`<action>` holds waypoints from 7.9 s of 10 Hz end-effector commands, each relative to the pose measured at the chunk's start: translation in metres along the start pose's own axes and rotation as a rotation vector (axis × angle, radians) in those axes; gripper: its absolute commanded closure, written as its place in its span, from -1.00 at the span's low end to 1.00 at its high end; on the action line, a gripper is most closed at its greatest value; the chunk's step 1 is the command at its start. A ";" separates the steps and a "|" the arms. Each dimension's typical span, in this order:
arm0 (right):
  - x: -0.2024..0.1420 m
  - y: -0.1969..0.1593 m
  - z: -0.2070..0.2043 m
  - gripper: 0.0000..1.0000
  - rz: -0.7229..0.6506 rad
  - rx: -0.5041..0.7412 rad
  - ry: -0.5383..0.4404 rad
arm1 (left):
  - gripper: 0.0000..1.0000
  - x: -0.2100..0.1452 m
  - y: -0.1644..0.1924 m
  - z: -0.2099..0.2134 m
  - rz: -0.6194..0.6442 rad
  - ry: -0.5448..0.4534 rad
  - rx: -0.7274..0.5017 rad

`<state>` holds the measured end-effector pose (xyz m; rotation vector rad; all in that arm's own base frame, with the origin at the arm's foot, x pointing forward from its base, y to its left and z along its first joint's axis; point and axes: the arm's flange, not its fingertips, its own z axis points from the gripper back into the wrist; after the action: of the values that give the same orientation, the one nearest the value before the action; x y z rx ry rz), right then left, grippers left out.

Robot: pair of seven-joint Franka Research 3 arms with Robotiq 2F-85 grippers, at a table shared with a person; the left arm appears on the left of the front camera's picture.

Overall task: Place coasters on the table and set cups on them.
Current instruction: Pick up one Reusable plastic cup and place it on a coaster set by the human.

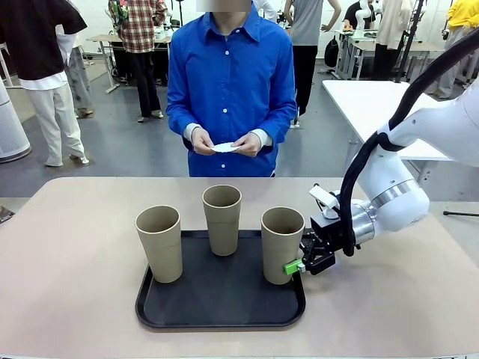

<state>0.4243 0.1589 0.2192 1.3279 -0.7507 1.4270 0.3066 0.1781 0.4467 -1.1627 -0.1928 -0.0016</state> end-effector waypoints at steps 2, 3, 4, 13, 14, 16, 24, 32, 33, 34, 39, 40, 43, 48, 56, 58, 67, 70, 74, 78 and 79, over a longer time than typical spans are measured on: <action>0.002 -0.008 -0.005 -0.86 0.012 -0.012 -0.012 | -1.00 -0.001 -0.001 0.001 -0.003 -0.001 -0.004; 0.002 -0.008 -0.004 0.18 0.024 0.001 -0.009 | -1.00 -0.001 -0.001 0.001 -0.003 -0.001 -0.004; 0.001 -0.008 -0.004 0.33 0.036 0.004 -0.003 | -1.00 -0.001 -0.001 0.001 -0.003 -0.001 -0.004; 0.141 0.049 0.031 0.56 0.066 -0.189 -0.083 | -1.00 -0.001 -0.001 0.001 -0.003 -0.001 -0.004; 0.159 0.053 0.036 0.56 0.054 -0.217 -0.072 | -1.00 -0.001 -0.001 0.001 -0.003 -0.001 -0.004; 0.191 0.061 0.039 0.56 0.059 -0.258 -0.054 | -1.00 -0.001 -0.001 0.001 -0.003 -0.001 -0.004; 0.197 0.044 0.128 -0.63 0.065 -0.419 -0.055 | -1.00 -0.001 -0.001 0.001 -0.003 -0.001 -0.004; 0.184 0.033 0.299 -0.63 -0.012 -0.764 -0.089 | -1.00 -0.001 -0.001 0.001 -0.003 -0.001 -0.004; 0.183 0.035 0.314 -0.63 -0.016 -0.791 -0.109 | -1.00 -0.001 -0.001 0.001 -0.003 -0.001 -0.004; 0.180 0.039 0.324 -0.63 -0.023 -0.807 -0.118 | -1.00 -0.001 -0.001 0.001 -0.003 -0.001 -0.004; 0.172 0.049 0.334 -0.63 -0.013 -0.826 -0.099 | -1.00 -0.001 -0.001 0.001 -0.003 -0.001 -0.004; 0.172 0.049 0.334 -0.63 -0.013 -0.826 -0.099 | -1.00 -0.001 -0.001 0.001 -0.003 -0.001 -0.004; 0.172 0.049 0.334 -0.63 -0.013 -0.826 -0.099 | -1.00 -0.001 -0.001 0.001 -0.003 -0.001 -0.004; 0.149 0.027 0.337 -0.63 -0.001 -0.704 -0.080 | -1.00 -0.001 -0.001 0.001 -0.003 -0.001 -0.004; 0.061 -0.042 0.346 -0.63 -0.023 -0.467 -0.063 | -1.00 -0.001 -0.001 0.001 -0.003 -0.001 -0.004; 0.037 -0.046 0.343 -0.63 -0.040 -0.442 -0.059 | -1.00 -0.001 -0.001 0.001 -0.003 -0.001 -0.004; -0.027 -0.084 0.324 -0.63 -0.067 -0.403 -0.068 | -1.00 -0.001 -0.001 0.001 -0.003 -0.001 -0.004; -0.027 -0.088 0.328 -0.63 -0.076 -0.448 -0.074 | -1.00 -0.001 -0.001 0.001 -0.003 -0.001 -0.004; -0.033 -0.079 0.320 -0.63 -0.057 -0.405 -0.065 | -1.00 -0.001 -0.001 0.001 -0.003 -0.001 -0.004; -0.036 -0.084 0.319 -0.63 -0.053 -0.349 -0.072 | -1.00 -0.001 -0.001 0.001 -0.003 -0.001 -0.004; -0.037 -0.085 0.317 -0.63 -0.042 -0.338 -0.075 | -1.00 -0.001 -0.001 0.001 -0.003 -0.001 -0.004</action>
<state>0.6016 -0.1160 0.2324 1.1042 -0.9715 1.1222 0.3067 0.1781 0.4466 -1.1619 -0.1922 -0.0010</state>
